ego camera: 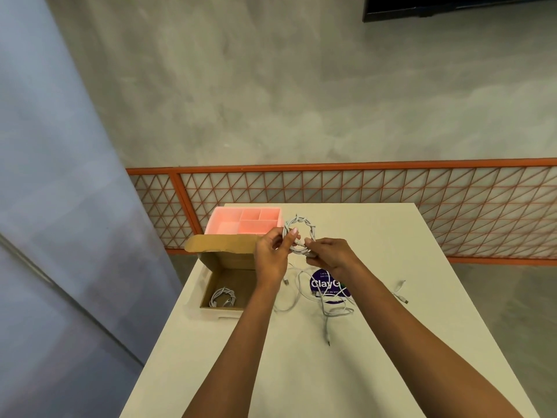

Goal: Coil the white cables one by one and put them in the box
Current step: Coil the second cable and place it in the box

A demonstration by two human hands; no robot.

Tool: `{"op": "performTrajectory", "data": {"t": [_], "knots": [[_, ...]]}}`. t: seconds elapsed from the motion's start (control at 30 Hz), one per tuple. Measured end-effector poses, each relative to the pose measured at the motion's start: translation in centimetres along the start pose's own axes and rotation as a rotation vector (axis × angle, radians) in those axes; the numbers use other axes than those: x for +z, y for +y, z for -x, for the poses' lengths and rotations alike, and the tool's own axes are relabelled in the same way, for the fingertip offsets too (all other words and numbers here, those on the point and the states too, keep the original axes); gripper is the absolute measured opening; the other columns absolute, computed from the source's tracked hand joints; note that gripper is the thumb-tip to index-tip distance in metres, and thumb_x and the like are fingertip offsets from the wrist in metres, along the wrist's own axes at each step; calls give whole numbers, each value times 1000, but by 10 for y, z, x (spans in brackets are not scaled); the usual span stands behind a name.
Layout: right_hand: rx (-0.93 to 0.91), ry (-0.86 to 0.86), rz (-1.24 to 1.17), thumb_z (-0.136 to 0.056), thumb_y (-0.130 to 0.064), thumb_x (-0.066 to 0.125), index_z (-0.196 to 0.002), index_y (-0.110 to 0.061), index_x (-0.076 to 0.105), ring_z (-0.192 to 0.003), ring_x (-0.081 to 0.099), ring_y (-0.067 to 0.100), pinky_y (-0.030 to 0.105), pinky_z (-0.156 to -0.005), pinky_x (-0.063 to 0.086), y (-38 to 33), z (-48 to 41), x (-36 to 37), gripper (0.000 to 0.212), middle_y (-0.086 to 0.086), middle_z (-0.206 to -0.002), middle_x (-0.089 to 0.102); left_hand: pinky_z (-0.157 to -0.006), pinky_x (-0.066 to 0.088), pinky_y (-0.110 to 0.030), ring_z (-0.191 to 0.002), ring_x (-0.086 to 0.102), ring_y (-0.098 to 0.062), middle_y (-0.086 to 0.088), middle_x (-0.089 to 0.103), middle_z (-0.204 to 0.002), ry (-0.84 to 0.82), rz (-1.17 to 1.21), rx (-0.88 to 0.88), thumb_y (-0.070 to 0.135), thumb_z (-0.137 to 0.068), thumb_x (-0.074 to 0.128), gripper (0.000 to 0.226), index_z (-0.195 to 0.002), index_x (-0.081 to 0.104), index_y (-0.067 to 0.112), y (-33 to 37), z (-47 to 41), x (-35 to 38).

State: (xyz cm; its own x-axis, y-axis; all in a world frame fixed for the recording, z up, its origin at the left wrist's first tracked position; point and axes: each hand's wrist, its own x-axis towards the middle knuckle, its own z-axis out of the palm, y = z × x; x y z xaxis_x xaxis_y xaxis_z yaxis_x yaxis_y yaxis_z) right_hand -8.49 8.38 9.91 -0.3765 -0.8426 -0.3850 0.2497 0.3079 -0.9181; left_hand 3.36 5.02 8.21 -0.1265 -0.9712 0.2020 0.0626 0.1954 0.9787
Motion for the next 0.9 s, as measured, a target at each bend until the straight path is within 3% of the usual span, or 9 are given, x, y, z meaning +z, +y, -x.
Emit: {"op": "performTrajectory", "data": {"t": [0.1, 0.2, 0.3, 0.37, 0.53, 0.67, 0.77, 0.83, 0.9], "knots": [[-27, 54, -63, -82, 1, 69, -103, 18, 60, -67, 60, 22, 26, -69, 58, -2, -5, 1, 29, 16, -79, 61, -77, 58, -41, -83, 69, -23, -7, 73, -85, 3, 9, -1, 20, -88, 66, 7, -85, 70, 16, 0, 2, 1], [-60, 71, -46, -84, 6, 64, -108, 18, 57, -89, 59, 29, 34, -87, 52, -3, -8, 5, 27, 21, -98, 60, -78, 58, -41, -84, 69, -22, -4, 73, -85, -6, 14, 4, 21, -88, 66, 5, -85, 70, 20, -2, 3, 2], [-95, 37, 23, -88, 8, 55, -99, 6, 60, -91, 59, 32, 43, -96, 49, -4, -6, 9, 12, 23, -99, 61, -79, 55, -43, -82, 68, -22, -3, 73, -84, -18, 8, -4, 24, -86, 67, 7, -84, 70, 18, -4, 2, 2], [-108, 36, 49, -88, 7, 52, -102, -4, 54, -100, 63, 37, 49, -100, 46, -5, -6, 10, 18, 25, -107, 63, -76, 54, -40, -79, 67, -17, -1, 73, -82, -17, 19, -6, 24, -86, 67, 5, -84, 71, 21, -4, 3, 2], [-129, -3, -11, -84, 1, 55, -116, -4, 47, -102, 61, 30, 44, -99, 49, 0, -10, 11, 34, 18, -110, 61, -77, 56, -35, -86, 69, -18, -3, 74, -89, -35, 56, -7, 21, -88, 66, 5, -89, 71, 24, -4, 3, 1], [-127, 57, 4, -78, -4, 63, -86, 3, 60, -78, 50, 26, 52, -95, 46, 2, -18, 12, 11, 18, -79, 56, -74, 57, -28, -86, 70, -17, 0, 74, -89, -24, 89, -13, 21, -89, 64, 8, -91, 69, 28, -2, 3, 2], [-46, 165, -77, -77, -6, 73, -83, 17, 64, -74, 54, 25, 48, -96, 50, 2, -17, 9, 26, 33, -87, 66, -69, 54, -24, -84, 69, -16, 0, 73, -86, -26, 66, -1, 24, -89, 64, 6, -90, 69, 27, -5, 3, 3], [-17, 177, -37, -79, -13, 74, -72, 7, 66, -68, 56, 24, 42, -84, 55, 1, -14, 10, 23, 22, -76, 64, -73, 56, -29, -84, 68, -15, 6, 72, -82, -36, 29, 14, 23, -89, 64, 6, -89, 69, 26, -8, 2, 3], [-11, 138, -27, -85, -13, 68, -83, 8, 67, -65, 53, 22, 35, -73, 54, 1, -14, 12, 21, 14, -73, 59, -80, 57, -35, -84, 68, -15, 8, 71, -84, -42, -23, 48, 23, -89, 63, 8, -93, 69, 19, -10, 1, 3]]}}
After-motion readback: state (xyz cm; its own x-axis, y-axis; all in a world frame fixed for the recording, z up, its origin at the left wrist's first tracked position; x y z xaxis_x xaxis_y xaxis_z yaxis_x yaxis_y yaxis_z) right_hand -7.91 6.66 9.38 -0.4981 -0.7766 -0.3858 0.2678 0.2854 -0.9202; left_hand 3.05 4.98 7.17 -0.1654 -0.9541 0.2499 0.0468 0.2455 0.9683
